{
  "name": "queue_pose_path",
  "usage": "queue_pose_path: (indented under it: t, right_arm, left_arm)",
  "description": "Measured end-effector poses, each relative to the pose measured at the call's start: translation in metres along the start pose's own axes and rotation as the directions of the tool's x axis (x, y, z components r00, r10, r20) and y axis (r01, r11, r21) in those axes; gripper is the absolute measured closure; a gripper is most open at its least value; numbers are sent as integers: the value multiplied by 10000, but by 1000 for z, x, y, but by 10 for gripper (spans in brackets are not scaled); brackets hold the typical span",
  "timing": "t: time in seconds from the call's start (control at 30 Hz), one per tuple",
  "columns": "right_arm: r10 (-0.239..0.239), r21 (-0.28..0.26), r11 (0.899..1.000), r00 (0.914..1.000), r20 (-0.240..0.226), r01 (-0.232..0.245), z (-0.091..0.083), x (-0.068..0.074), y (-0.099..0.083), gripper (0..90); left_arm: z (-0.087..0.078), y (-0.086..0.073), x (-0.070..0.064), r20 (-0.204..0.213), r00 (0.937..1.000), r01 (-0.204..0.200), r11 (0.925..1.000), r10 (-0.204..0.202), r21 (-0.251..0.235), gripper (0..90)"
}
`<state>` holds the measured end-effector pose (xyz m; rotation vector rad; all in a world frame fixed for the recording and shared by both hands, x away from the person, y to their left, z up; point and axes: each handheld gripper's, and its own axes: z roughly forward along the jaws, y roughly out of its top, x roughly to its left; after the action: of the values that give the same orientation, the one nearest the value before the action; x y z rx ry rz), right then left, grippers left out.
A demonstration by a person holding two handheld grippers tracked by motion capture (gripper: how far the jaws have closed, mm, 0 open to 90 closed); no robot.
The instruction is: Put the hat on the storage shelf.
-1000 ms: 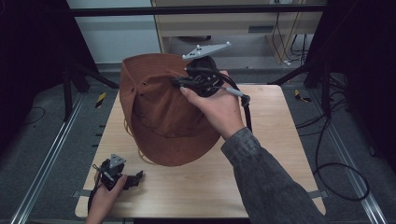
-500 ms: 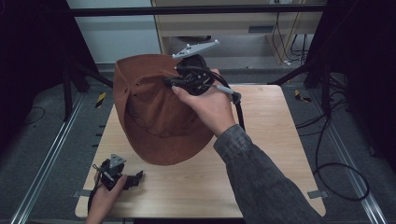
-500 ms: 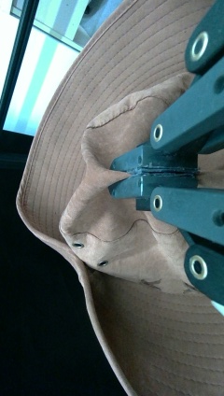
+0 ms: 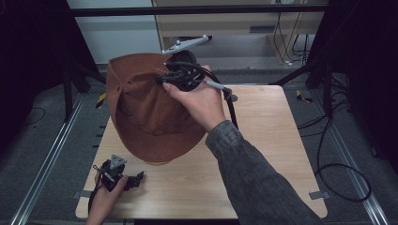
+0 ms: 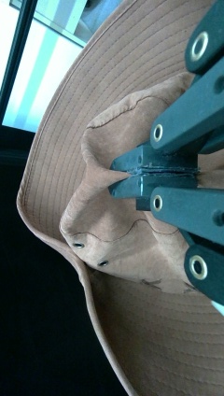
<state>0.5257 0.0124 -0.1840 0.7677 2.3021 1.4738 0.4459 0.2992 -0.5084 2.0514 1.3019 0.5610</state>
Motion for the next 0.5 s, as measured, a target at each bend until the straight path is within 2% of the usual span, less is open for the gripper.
queue_pose_path:
  t: [0.5]
  right_arm:
    - [-118, 703, 9975, 9999, -43, 121, 33, 4, 10, 892]
  left_arm:
    - [0, 0, 0, 13, 10000, -11, 10000, 12, -9, 0]
